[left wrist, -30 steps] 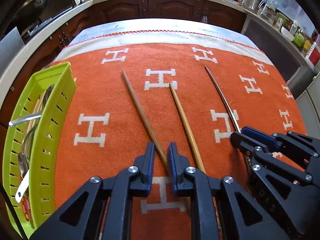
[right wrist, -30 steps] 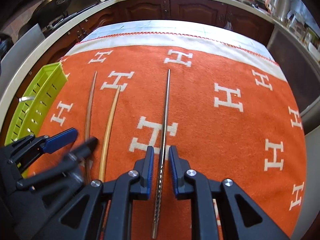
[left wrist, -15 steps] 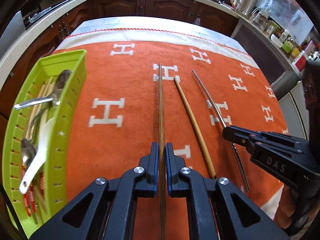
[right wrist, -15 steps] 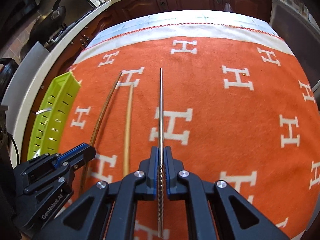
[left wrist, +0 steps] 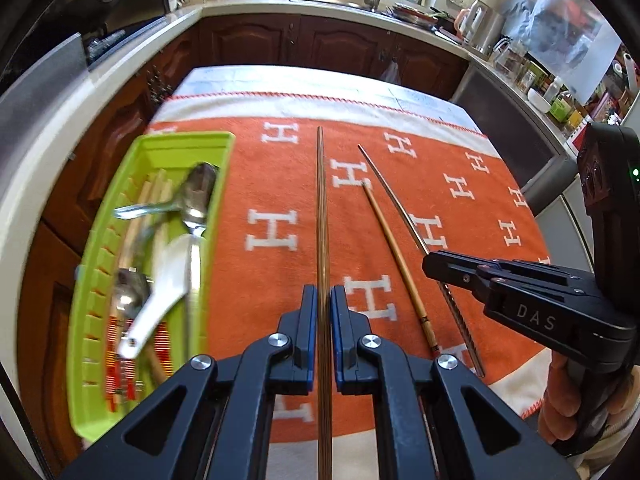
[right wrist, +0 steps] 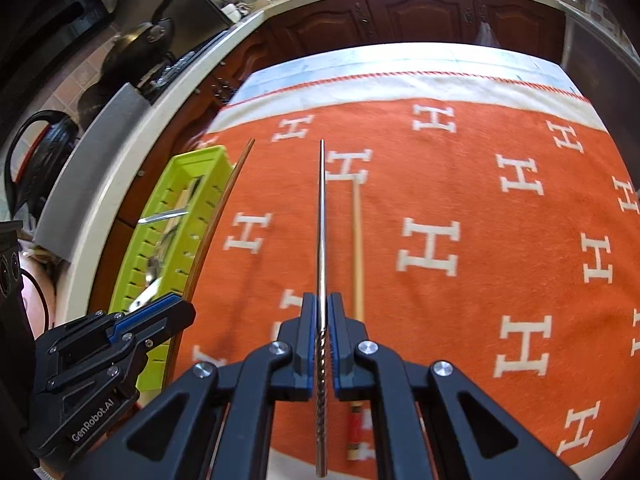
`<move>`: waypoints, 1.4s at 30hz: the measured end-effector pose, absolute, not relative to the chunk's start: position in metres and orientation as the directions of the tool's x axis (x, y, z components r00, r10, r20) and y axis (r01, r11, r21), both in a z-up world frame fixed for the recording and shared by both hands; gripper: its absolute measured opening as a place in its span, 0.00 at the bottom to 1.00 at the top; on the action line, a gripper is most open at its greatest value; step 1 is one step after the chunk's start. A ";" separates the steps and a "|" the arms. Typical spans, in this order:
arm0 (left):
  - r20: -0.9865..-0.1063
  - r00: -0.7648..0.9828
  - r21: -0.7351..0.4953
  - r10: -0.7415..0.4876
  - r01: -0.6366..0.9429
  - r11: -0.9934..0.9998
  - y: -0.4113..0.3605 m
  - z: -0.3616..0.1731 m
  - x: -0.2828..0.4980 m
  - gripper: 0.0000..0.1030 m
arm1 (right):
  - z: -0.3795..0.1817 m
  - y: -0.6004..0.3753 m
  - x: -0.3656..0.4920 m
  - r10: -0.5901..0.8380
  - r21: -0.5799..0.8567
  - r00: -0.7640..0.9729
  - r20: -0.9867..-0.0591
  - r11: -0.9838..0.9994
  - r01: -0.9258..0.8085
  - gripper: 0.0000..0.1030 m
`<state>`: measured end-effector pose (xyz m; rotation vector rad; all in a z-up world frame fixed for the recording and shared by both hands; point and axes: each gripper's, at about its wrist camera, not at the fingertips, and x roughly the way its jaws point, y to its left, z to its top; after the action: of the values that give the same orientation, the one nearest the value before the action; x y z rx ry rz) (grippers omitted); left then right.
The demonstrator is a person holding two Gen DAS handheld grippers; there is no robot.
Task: Organize utensils
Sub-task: 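Lower the wooden and metal chopsticks into the green tray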
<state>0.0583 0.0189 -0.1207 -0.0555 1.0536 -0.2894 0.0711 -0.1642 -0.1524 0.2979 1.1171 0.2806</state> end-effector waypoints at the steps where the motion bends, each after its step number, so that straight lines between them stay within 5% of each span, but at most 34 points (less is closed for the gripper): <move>1: -0.845 0.471 -0.177 -0.253 0.201 0.964 0.024 -0.116 0.058 0.04 | -0.149 -0.160 0.071 0.375 0.377 0.411 -0.831 0.923 -0.081 0.05; 11: -0.801 0.590 -0.085 -0.102 0.057 0.995 0.120 -0.069 0.048 0.04 | -0.105 -0.080 0.089 0.519 0.470 0.372 -0.770 0.855 -0.220 0.05; 18: -0.839 0.543 -0.026 -0.038 0.030 0.999 0.161 -0.097 0.056 0.04 | -0.098 -0.019 0.111 0.603 0.558 0.313 -0.733 0.797 -0.230 0.05; 28: -0.872 0.484 -0.069 -0.069 0.018 0.997 0.183 -0.132 0.071 0.04 | -0.144 0.016 0.148 0.607 0.614 0.248 -0.755 0.787 -0.058 0.06; 42: -0.886 0.460 -0.044 -0.061 0.047 0.998 0.168 -0.133 0.069 0.14 | -0.151 -0.009 0.144 0.578 0.575 0.214 -0.788 0.814 -0.079 0.09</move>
<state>0.0687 0.1676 -0.1330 -0.0137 1.0905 -0.0664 0.1441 -0.0091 -0.1505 0.4633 1.2838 0.4788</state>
